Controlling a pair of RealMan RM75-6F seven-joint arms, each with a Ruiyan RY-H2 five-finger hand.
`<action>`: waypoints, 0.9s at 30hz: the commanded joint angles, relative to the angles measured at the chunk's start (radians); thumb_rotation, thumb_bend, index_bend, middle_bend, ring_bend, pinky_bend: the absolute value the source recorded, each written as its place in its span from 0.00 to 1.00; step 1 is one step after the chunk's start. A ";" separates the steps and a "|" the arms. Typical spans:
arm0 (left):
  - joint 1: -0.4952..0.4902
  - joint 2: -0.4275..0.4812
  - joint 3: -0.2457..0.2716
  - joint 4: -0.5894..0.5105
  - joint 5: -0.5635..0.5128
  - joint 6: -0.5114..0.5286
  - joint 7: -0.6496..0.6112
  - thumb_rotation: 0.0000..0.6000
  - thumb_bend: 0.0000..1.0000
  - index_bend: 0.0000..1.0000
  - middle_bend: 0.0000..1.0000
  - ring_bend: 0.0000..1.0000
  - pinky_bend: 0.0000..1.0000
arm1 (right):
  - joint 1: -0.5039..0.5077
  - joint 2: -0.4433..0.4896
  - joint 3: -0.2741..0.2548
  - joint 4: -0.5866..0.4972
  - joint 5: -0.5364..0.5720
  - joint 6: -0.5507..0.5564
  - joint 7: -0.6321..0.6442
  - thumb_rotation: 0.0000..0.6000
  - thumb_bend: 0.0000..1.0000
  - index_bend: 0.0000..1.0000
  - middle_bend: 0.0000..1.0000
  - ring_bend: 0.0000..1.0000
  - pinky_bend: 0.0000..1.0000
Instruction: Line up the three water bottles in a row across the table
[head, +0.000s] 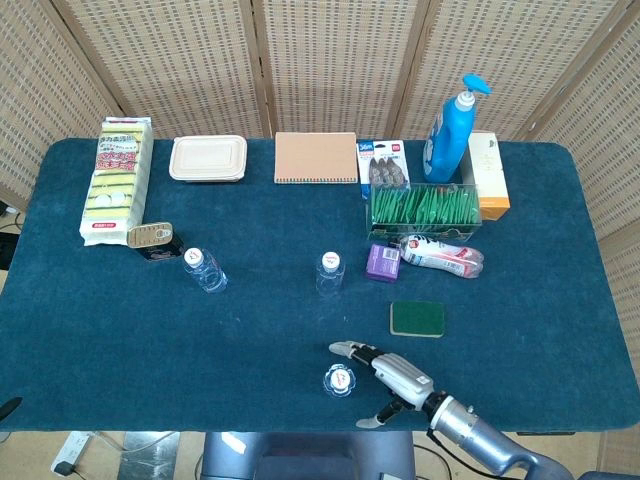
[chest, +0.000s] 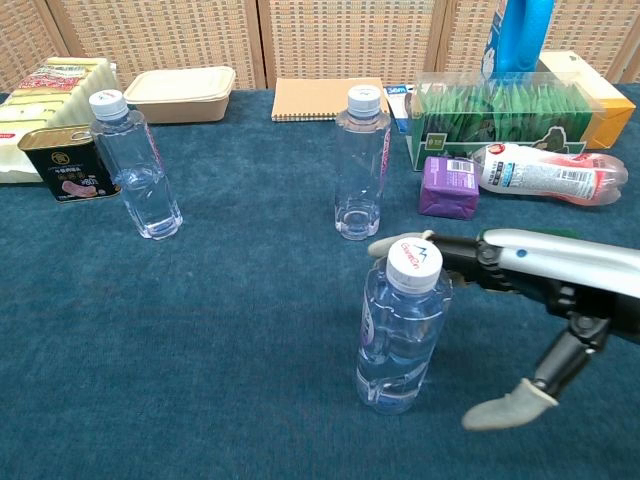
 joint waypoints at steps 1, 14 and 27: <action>0.000 0.001 -0.001 0.002 -0.003 0.001 -0.008 1.00 0.12 0.00 0.00 0.00 0.00 | 0.016 -0.061 0.014 0.033 0.033 0.002 0.026 1.00 0.00 0.06 0.18 0.17 0.24; -0.001 0.005 -0.002 0.015 -0.006 0.000 -0.043 1.00 0.12 0.00 0.00 0.00 0.00 | -0.057 -0.248 0.036 0.206 0.052 0.211 -0.057 1.00 0.25 0.42 0.53 0.54 0.75; -0.003 0.007 0.007 0.011 0.017 -0.002 -0.034 1.00 0.12 0.00 0.00 0.00 0.00 | 0.005 -0.274 0.111 0.107 0.079 0.189 -0.231 1.00 0.28 0.43 0.54 0.55 0.76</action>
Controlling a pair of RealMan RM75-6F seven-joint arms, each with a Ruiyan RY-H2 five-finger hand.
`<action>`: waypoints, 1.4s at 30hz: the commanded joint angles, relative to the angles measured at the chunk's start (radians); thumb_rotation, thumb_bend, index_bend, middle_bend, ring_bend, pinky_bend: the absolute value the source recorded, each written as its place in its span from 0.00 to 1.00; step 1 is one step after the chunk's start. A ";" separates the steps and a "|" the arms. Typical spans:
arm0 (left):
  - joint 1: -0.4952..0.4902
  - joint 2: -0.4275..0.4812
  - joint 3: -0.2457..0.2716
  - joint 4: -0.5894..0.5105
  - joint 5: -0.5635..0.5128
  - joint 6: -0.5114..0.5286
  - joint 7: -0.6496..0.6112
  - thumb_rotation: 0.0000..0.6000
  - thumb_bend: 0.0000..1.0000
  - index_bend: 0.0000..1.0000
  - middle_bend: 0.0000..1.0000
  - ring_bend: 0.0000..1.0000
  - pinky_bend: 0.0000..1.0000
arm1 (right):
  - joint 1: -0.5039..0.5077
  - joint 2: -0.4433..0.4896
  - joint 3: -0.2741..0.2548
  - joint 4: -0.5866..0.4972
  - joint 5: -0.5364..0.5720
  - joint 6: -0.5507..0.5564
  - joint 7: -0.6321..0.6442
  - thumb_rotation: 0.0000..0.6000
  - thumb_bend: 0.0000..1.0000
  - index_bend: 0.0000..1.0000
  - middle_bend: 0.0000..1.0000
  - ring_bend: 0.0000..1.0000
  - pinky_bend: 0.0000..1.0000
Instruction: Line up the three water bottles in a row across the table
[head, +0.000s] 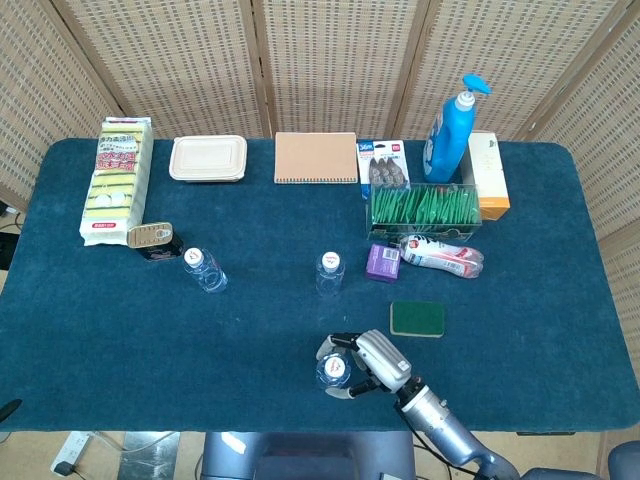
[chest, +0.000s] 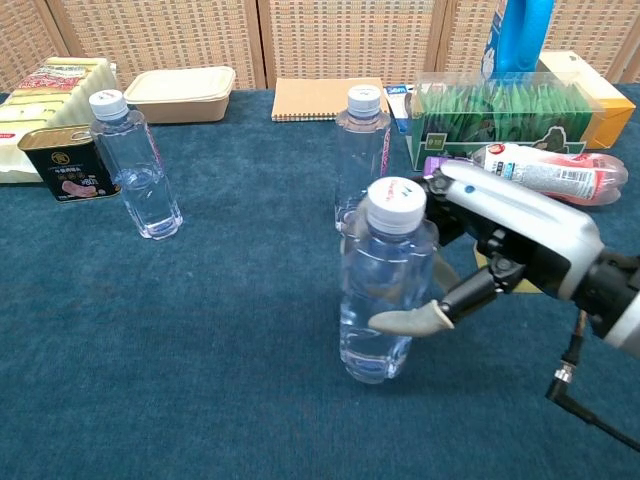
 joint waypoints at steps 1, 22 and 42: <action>-0.001 0.001 0.002 0.000 0.003 -0.002 -0.001 1.00 0.12 0.00 0.00 0.00 0.00 | 0.040 -0.031 0.048 -0.038 0.041 -0.048 -0.089 1.00 0.29 0.43 0.54 0.55 0.76; -0.018 0.013 0.003 0.040 -0.007 -0.017 -0.098 1.00 0.12 0.00 0.00 0.00 0.00 | 0.303 -0.322 0.341 0.101 0.448 -0.248 -0.559 1.00 0.30 0.43 0.54 0.55 0.76; -0.032 0.021 0.005 0.048 -0.014 -0.037 -0.141 1.00 0.12 0.00 0.00 0.00 0.00 | 0.380 -0.419 0.394 0.306 0.522 -0.218 -0.521 1.00 0.31 0.41 0.52 0.51 0.73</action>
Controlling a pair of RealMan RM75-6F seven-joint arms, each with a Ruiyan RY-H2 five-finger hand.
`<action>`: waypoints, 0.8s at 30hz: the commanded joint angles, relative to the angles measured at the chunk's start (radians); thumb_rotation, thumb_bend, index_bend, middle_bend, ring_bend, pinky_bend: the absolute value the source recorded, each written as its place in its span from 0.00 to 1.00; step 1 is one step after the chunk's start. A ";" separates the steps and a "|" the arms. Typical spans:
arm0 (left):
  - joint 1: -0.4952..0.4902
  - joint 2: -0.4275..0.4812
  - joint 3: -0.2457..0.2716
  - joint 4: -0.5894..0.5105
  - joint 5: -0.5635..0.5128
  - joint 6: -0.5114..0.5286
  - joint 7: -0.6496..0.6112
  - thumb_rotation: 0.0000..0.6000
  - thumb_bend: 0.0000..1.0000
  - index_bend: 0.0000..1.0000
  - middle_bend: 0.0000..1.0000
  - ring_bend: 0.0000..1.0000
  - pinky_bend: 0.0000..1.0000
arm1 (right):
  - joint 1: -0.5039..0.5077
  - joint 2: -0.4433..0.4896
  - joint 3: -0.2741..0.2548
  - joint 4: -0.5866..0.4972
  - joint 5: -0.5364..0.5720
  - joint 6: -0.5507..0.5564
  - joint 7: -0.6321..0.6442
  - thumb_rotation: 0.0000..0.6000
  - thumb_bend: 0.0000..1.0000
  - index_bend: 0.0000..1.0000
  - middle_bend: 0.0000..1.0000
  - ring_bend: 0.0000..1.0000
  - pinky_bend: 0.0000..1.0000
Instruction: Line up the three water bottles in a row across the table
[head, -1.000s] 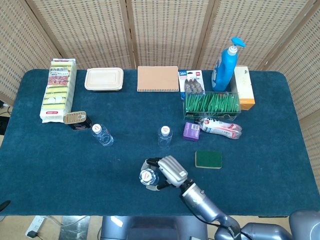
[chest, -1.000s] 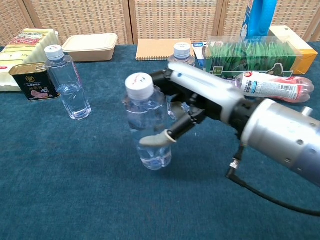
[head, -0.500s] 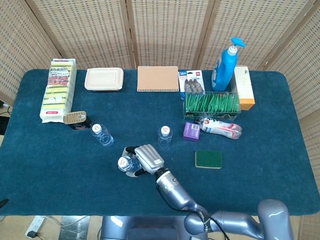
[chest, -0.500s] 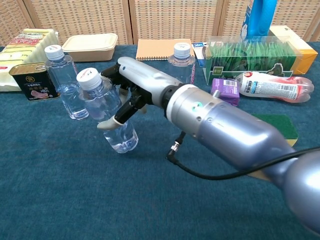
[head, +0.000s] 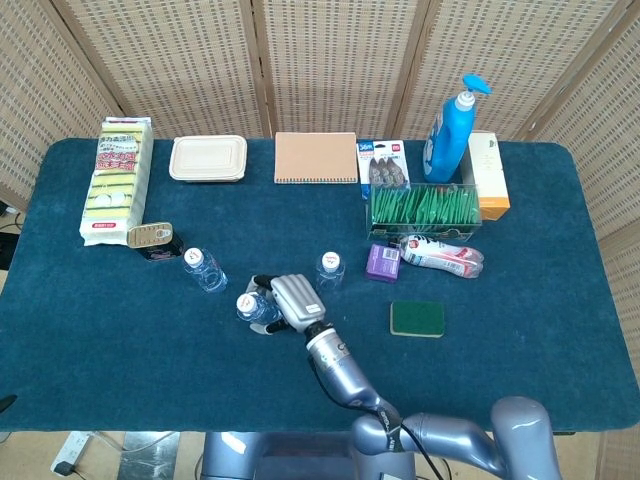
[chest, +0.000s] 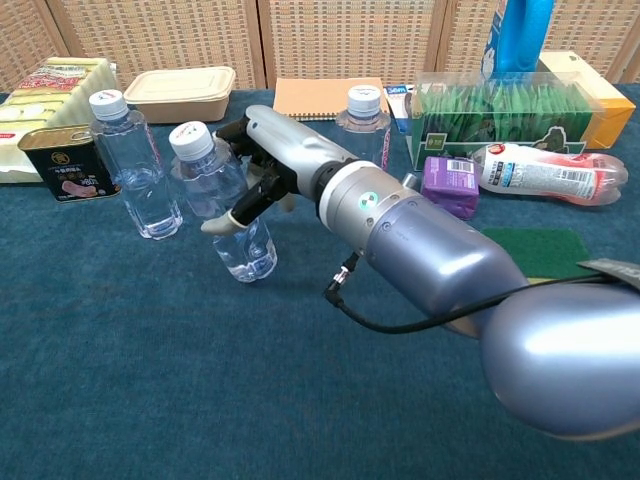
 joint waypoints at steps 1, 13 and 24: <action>0.000 0.000 0.002 0.000 0.004 0.000 0.002 1.00 0.12 0.00 0.00 0.00 0.00 | 0.006 0.008 0.000 0.007 0.016 -0.017 0.006 1.00 0.31 0.39 0.50 0.49 0.72; 0.002 -0.001 0.009 0.011 0.017 0.013 -0.011 1.00 0.12 0.00 0.00 0.00 0.00 | -0.011 0.097 -0.035 -0.079 0.019 -0.026 0.009 1.00 0.17 0.14 0.18 0.25 0.59; -0.001 -0.001 0.016 0.020 0.033 0.018 -0.022 1.00 0.12 0.00 0.00 0.00 0.00 | -0.047 0.237 -0.043 -0.296 -0.026 0.029 -0.008 1.00 0.14 0.13 0.15 0.22 0.55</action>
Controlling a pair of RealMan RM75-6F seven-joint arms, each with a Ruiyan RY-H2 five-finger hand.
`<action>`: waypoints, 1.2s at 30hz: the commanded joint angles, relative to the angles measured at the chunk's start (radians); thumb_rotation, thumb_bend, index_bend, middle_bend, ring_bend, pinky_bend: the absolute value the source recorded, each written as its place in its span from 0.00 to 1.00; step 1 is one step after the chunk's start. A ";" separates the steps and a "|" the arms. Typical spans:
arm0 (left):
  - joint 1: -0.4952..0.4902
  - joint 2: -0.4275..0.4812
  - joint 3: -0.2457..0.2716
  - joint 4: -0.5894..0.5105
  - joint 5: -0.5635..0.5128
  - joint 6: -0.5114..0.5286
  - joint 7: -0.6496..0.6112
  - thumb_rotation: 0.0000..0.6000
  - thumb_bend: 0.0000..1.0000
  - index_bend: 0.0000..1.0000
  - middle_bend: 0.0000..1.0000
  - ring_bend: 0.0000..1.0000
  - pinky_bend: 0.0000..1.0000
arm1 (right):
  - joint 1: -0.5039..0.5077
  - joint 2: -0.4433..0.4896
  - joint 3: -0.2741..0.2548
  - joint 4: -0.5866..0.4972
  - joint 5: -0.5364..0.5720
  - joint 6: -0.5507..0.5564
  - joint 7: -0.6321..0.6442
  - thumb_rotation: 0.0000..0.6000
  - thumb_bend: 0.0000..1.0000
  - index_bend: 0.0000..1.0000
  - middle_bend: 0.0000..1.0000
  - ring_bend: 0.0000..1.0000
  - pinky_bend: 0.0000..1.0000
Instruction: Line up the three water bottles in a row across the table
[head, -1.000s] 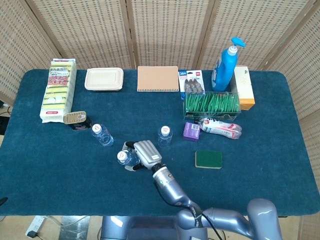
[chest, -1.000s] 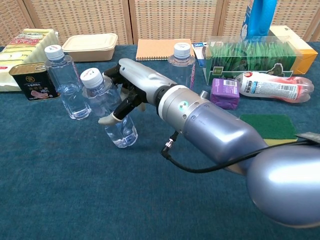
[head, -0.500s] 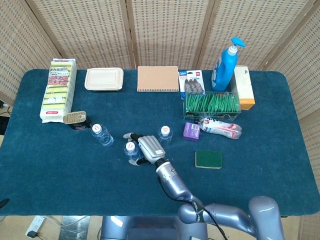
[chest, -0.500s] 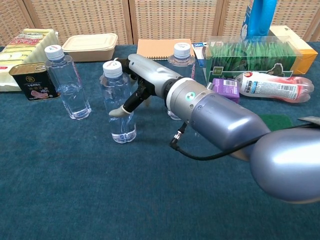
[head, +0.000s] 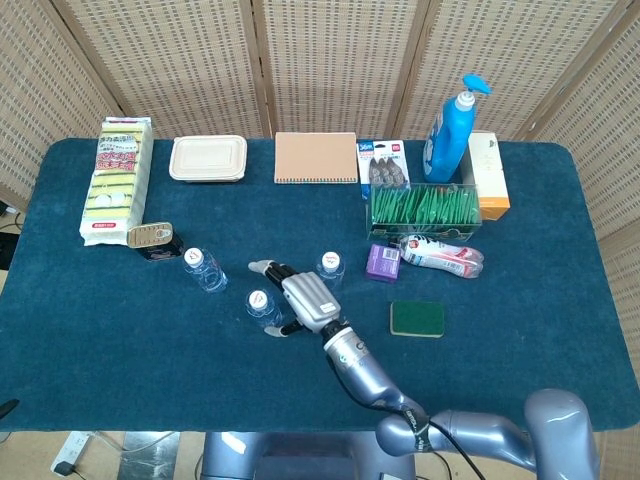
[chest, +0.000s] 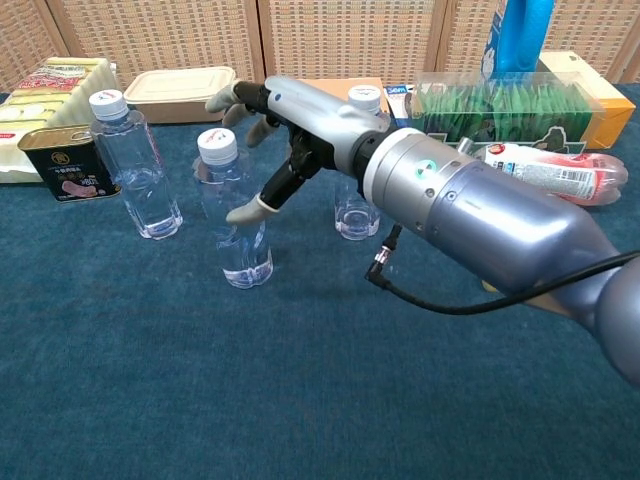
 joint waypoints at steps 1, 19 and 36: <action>-0.001 0.000 0.003 0.004 0.008 0.004 -0.004 1.00 0.12 0.00 0.00 0.00 0.00 | -0.018 0.075 0.018 -0.126 -0.007 0.020 0.005 1.00 0.14 0.13 0.15 0.22 0.55; -0.006 0.000 0.017 -0.013 0.031 0.004 0.032 1.00 0.12 0.00 0.00 0.00 0.00 | -0.102 0.504 0.073 -0.313 0.034 -0.026 0.141 1.00 0.10 0.06 0.03 0.03 0.14; -0.023 0.005 0.022 -0.040 0.025 -0.032 0.064 1.00 0.12 0.00 0.00 0.00 0.00 | -0.077 0.462 -0.028 -0.055 -0.005 -0.260 0.490 1.00 0.08 0.02 0.00 0.00 0.08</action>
